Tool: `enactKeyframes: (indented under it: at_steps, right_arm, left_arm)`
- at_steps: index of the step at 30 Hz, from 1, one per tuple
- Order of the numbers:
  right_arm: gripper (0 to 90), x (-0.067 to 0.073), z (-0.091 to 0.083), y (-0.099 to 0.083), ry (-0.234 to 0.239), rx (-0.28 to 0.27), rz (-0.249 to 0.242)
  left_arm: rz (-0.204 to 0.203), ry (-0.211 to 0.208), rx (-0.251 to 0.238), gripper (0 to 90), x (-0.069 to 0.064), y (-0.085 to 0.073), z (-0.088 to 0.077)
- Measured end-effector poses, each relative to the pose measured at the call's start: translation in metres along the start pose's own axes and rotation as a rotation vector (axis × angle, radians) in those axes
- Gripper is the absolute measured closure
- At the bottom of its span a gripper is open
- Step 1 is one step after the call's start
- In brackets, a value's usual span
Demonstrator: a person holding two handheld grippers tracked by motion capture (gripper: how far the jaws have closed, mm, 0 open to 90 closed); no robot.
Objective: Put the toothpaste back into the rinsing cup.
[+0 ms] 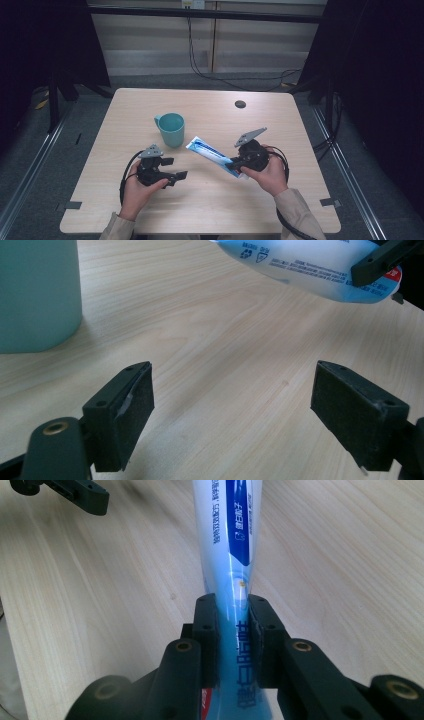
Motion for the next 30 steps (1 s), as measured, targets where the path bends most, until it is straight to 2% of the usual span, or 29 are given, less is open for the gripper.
enactKeyframes:
  at_steps: [9, 10, 12, 15, 16, 17, 18, 19, 26, 27, 30]
  right_arm:
    - [77.2, 0.001, -0.003, 0.004, 0.003, -0.019, 0.011]
    - [77.5, 0.003, -0.002, 0.005, 0.009, -0.030, 0.013]
    - [77.5, 0.003, -0.003, 0.005, 0.009, -0.025, 0.012]
    - [77.9, 0.006, -0.002, 0.007, 0.008, -0.031, -0.004]
    - [77.9, 0.006, -0.002, 0.007, 0.008, -0.031, -0.004]
    - [78.1, 0.007, -0.003, 0.008, 0.010, -0.037, -0.003]
    - [78.1, 0.007, -0.003, 0.008, 0.010, -0.037, -0.003]
    - [78.1, 0.007, -0.004, 0.009, 0.009, -0.052, -0.005]
    - [78.3, 0.011, -0.006, 0.013, 0.018, -0.063, -0.020]
    - [78.3, 0.012, -0.005, 0.014, 0.023, -0.066, -0.019]
    - [78.4, 0.015, -0.005, 0.015, 0.032, -0.071, -0.020]
  left_arm:
    - [-0.025, -0.030, -0.019, 18.9, -0.005, 0.009, 0.004]
    - [-0.047, -0.054, -0.030, 20.5, -0.008, 0.011, 0.007]
    - [-0.050, -0.058, -0.034, 21.3, -0.009, 0.013, 0.008]
    - [-0.091, -0.083, -0.052, 23.1, -0.011, 0.016, 0.013]
    - [-0.092, -0.087, -0.061, 23.1, -0.012, 0.018, 0.015]
    - [-0.127, -0.121, -0.089, 24.2, -0.014, 0.021, 0.017]
    - [-0.127, -0.121, -0.089, 24.2, -0.014, 0.021, 0.017]
    - [-0.144, -0.130, -0.101, 24.2, -0.015, 0.023, 0.019]
    - [-0.153, -0.127, -0.138, 26.8, -0.016, 0.033, 0.021]
    - [-0.160, -0.139, -0.149, 28.1, -0.018, 0.037, 0.022]
    - [-0.157, -0.140, -0.152, 28.4, -0.018, 0.038, 0.023]
Point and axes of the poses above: each handheld gripper's, and its own axes: z roughly forward along the jaws, y roughly out of its top, x roughly to its left, the point moved 9 cm from there along z, roughly forward along the jaws, and after that the axes turned 8 degrees about z, right-handed, at the moved point
